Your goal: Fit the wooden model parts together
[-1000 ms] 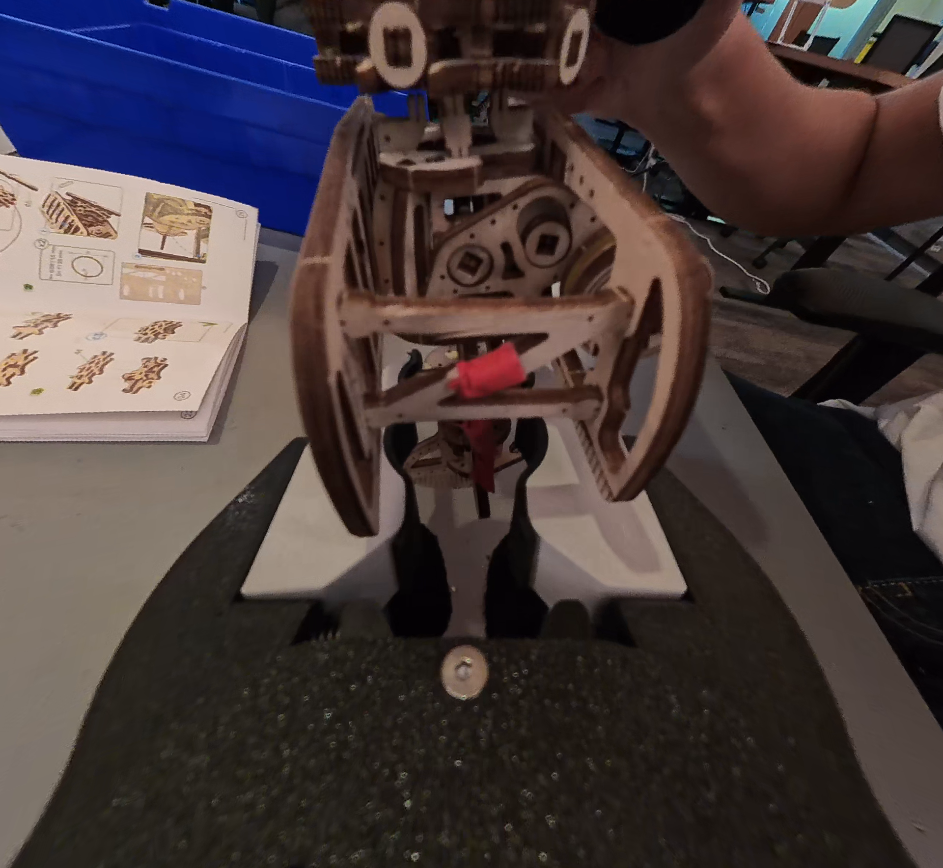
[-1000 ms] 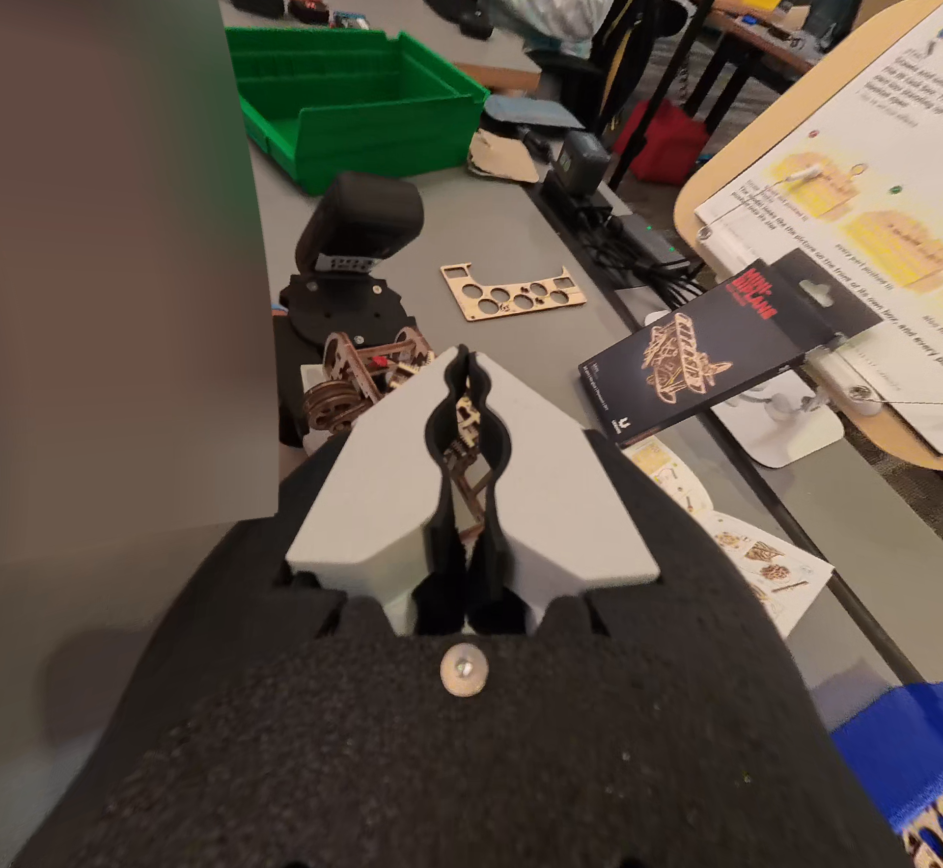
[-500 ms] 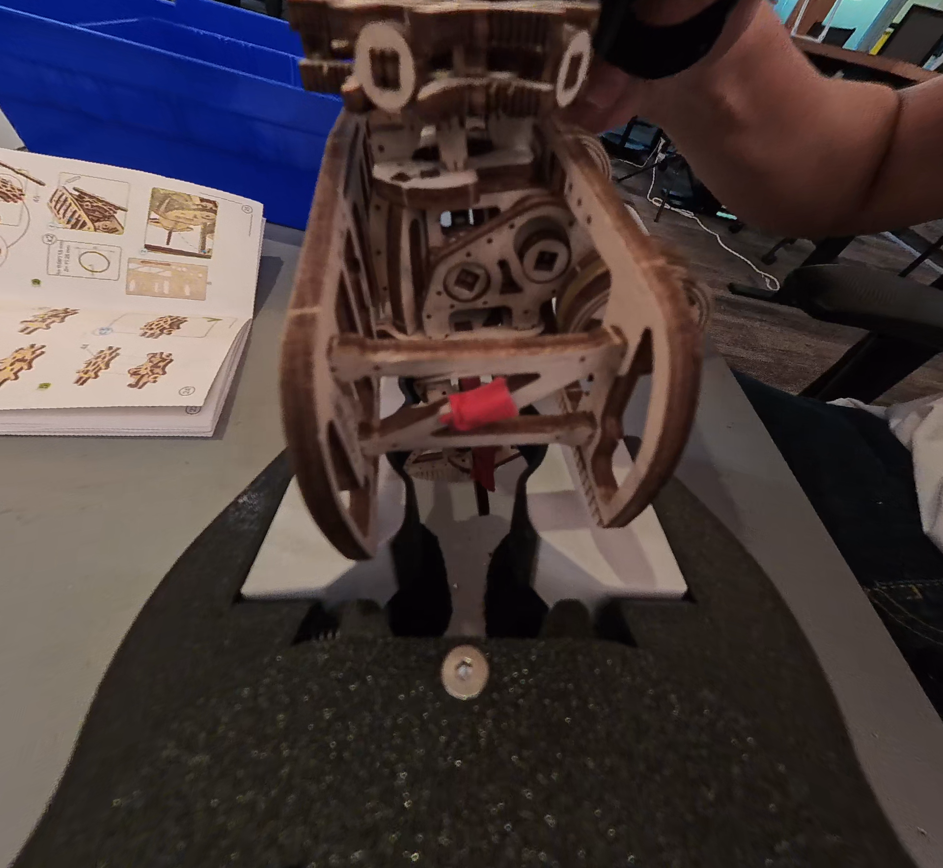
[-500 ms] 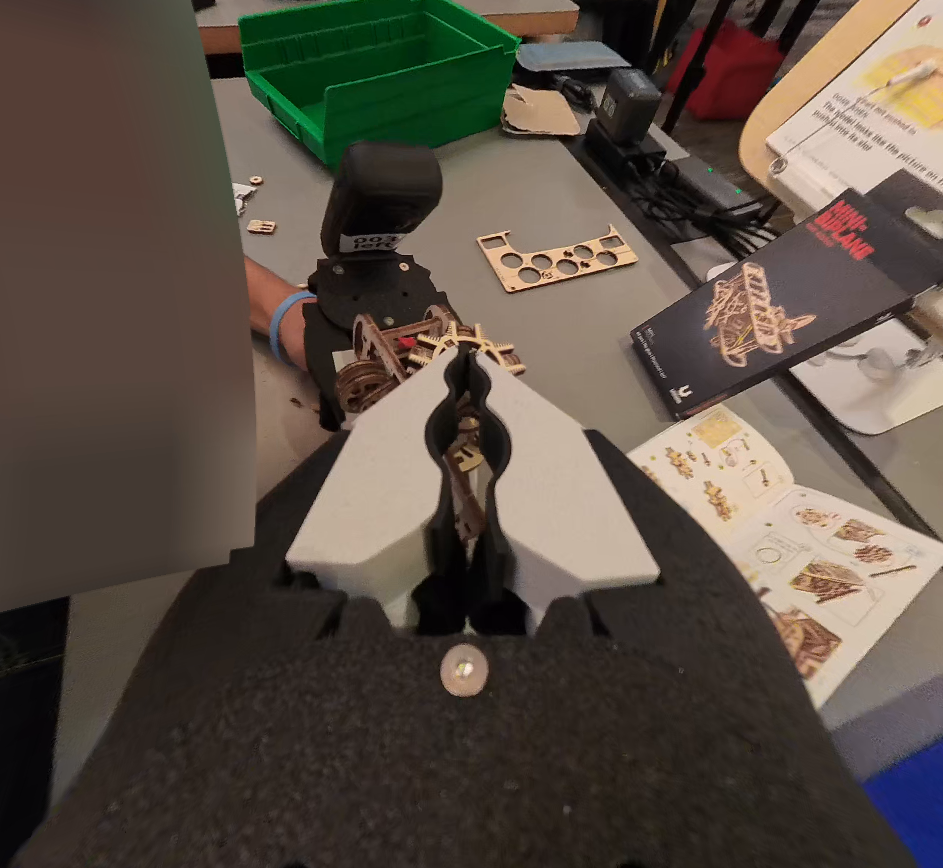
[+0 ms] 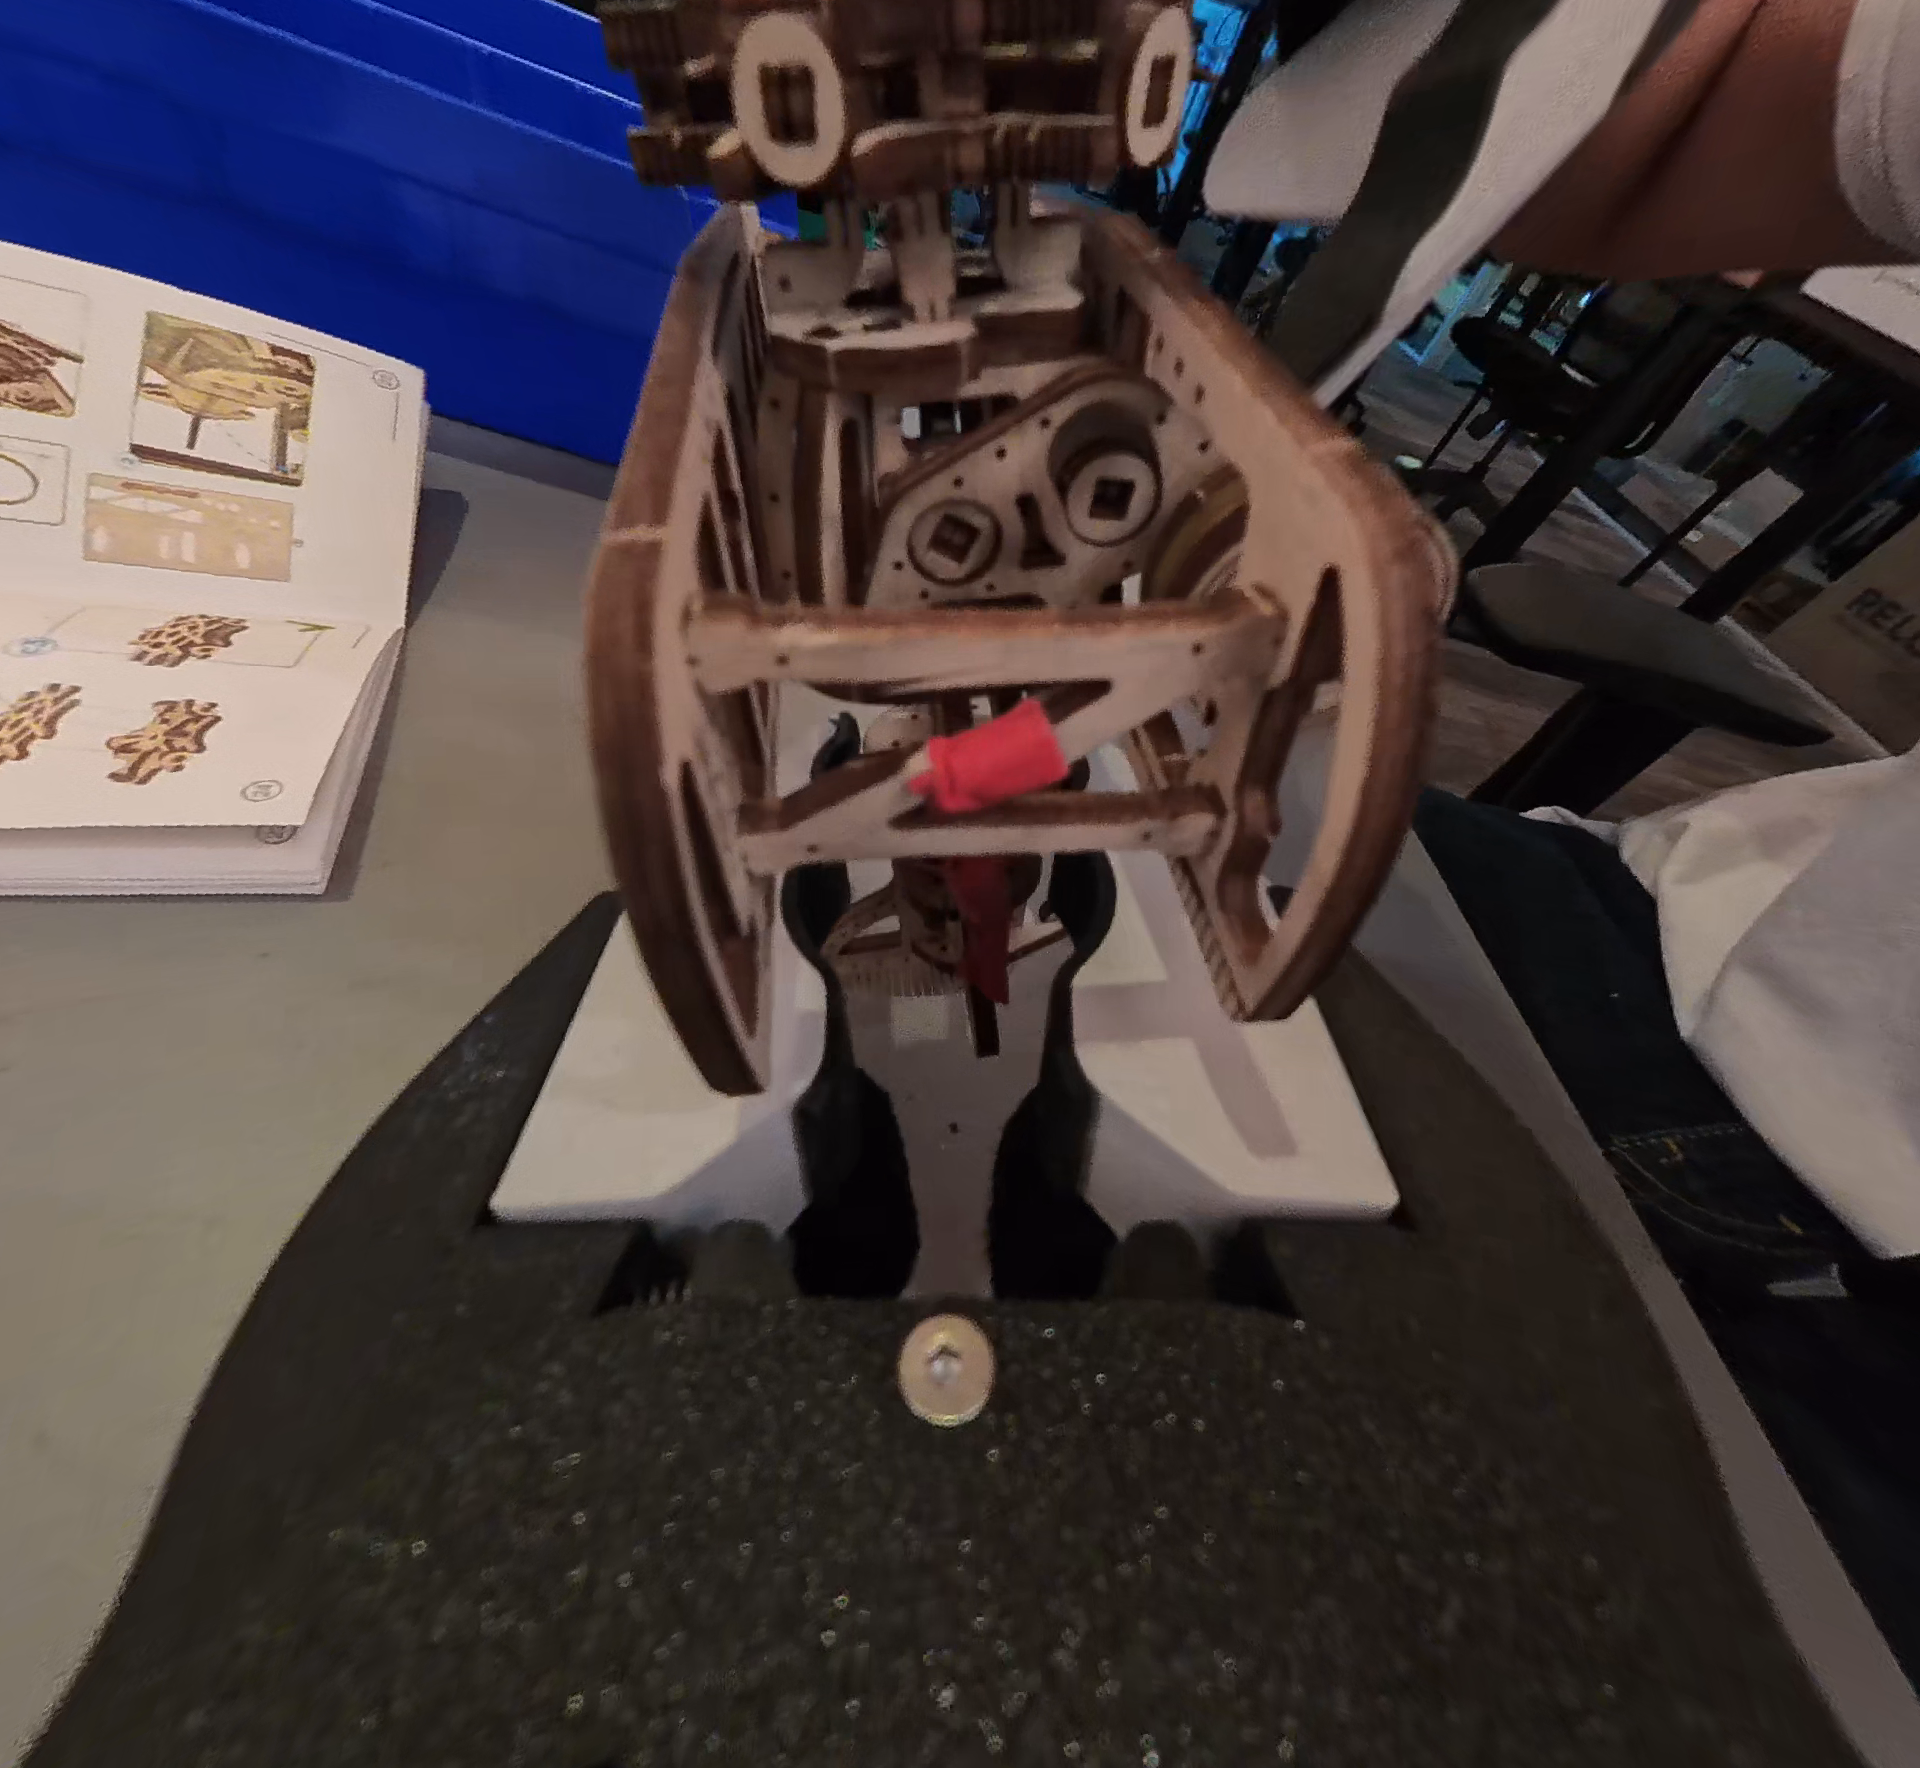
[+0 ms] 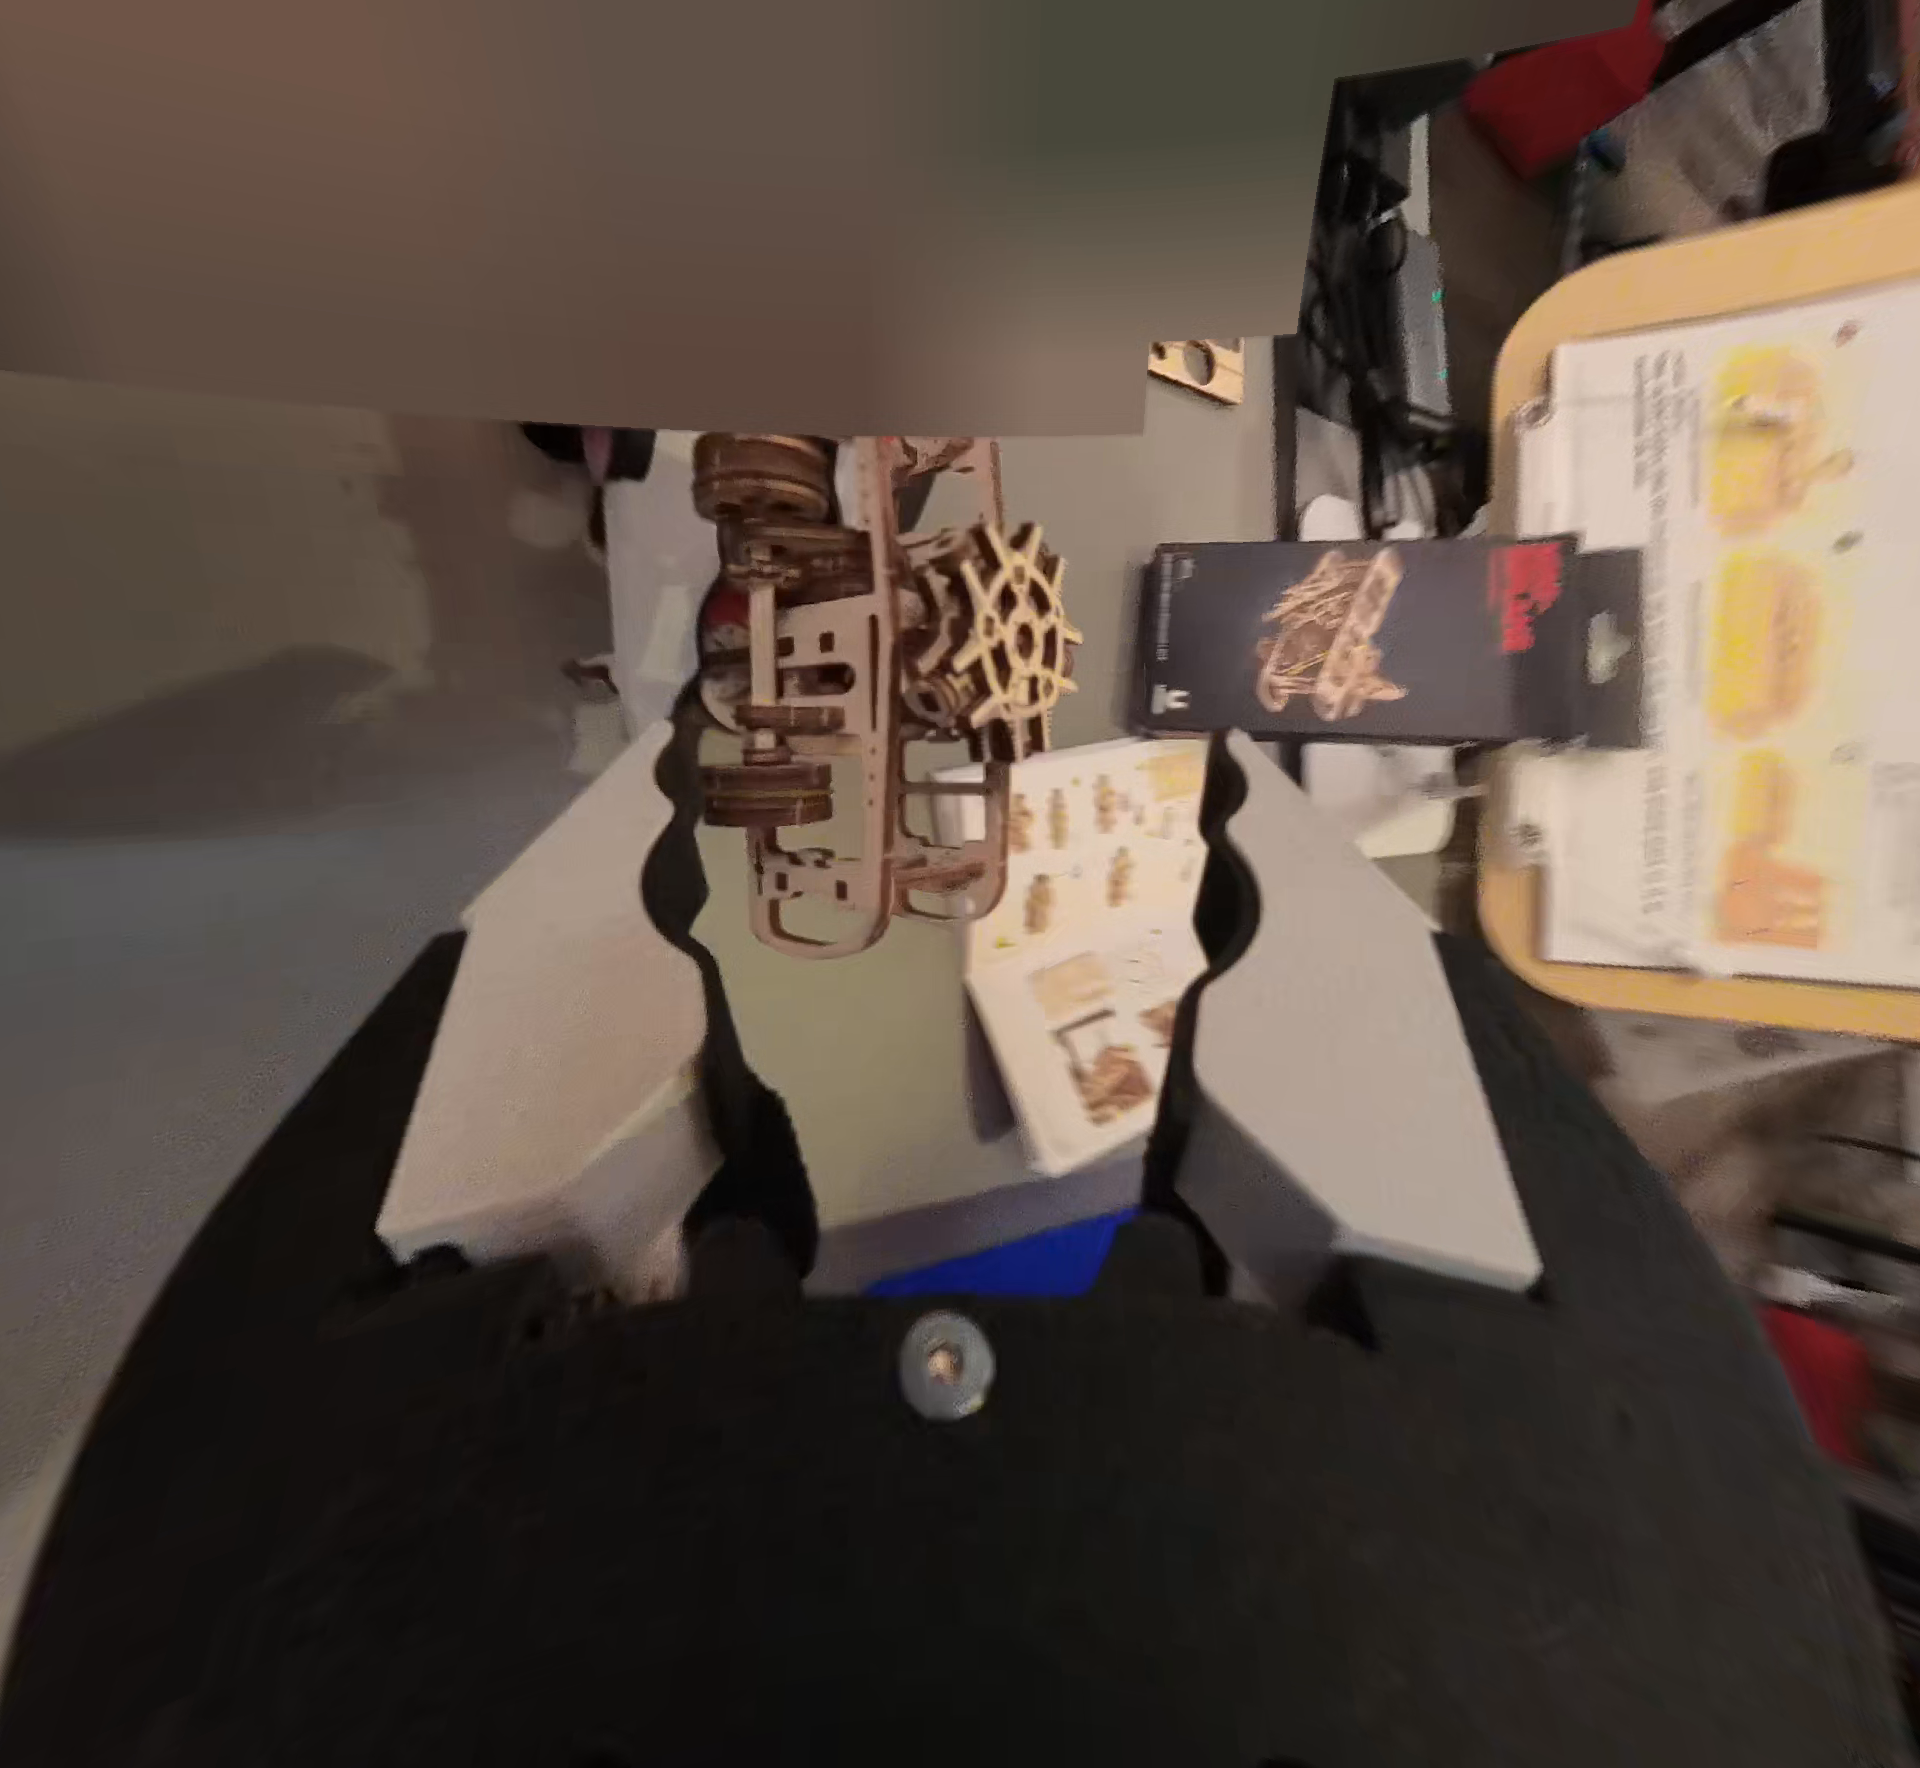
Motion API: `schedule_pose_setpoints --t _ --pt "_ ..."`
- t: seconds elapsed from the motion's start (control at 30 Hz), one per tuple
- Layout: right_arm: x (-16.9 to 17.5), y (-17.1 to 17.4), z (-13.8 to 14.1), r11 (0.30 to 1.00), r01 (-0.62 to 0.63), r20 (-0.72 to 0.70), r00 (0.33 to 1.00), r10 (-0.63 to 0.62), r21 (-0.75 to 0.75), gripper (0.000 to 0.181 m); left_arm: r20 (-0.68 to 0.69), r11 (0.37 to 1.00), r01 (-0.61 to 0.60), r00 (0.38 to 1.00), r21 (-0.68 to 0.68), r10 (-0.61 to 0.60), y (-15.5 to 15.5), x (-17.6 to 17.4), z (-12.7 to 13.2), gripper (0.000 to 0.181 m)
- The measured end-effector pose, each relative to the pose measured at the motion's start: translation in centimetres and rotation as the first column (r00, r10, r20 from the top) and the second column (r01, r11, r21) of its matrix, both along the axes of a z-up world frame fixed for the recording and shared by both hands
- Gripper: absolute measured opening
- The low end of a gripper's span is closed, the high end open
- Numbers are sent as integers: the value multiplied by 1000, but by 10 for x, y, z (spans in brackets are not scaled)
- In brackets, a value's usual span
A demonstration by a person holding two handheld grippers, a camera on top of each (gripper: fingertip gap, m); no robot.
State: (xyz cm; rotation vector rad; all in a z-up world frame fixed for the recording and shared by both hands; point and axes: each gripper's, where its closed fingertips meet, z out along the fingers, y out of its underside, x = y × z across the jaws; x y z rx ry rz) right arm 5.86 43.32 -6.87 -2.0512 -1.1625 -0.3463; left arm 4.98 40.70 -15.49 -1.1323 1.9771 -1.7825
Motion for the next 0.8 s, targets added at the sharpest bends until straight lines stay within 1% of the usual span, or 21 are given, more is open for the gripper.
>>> schedule_pose_setpoints --t 0.03,0.1,0.17,0.23,0.3,0.37,0.47,0.57,0.7,0.8 --pt "0 2 0 1000 -23 95 995 21 19 96 -4 1000 -4 1000 -14 4 1 1 1 32" --pt "1 3 -7 999 -42 263 964 38 10 101 -12 999 -13 1000 -47 12 5 2 3 32" --pt "2 7 -14 999 -38 378 925 30 16 105 -24 996 -24 999 -84 22 9 4 5 32" --pt "5 10 -23 1000 -28 451 892 21 10 106 -37 992 -18 999 -125 13 11 4 7 32" --pt "4 14 -28 1000 -28 476 879 22 6 103 -57 988 -3 998 -156 -6 10 3 7 33" --pt "2 19 -26 999 -32 487 873 21 15 93 -60 988 -9 998 -154 -1 11 3 7 31" --pt "0 24 -22 1000 -28 495 869 17 15 83 -58 990 -3 998 -141 -5 8 3 6 32" --pt "7 28 -28 1000 -21 562 827 14 5 84 -57 991 -2 998 -134 -6 7 2 5 32" --pt "6 30 -33 1000 -14 575 818 13 -2 76 -61 993 -10 998 -118 3 7 3 4 32" --pt "7 31 -34 1000 -6 601 799 1 6 77 -65 994 -31 998 -103 25 9 5 2 32"
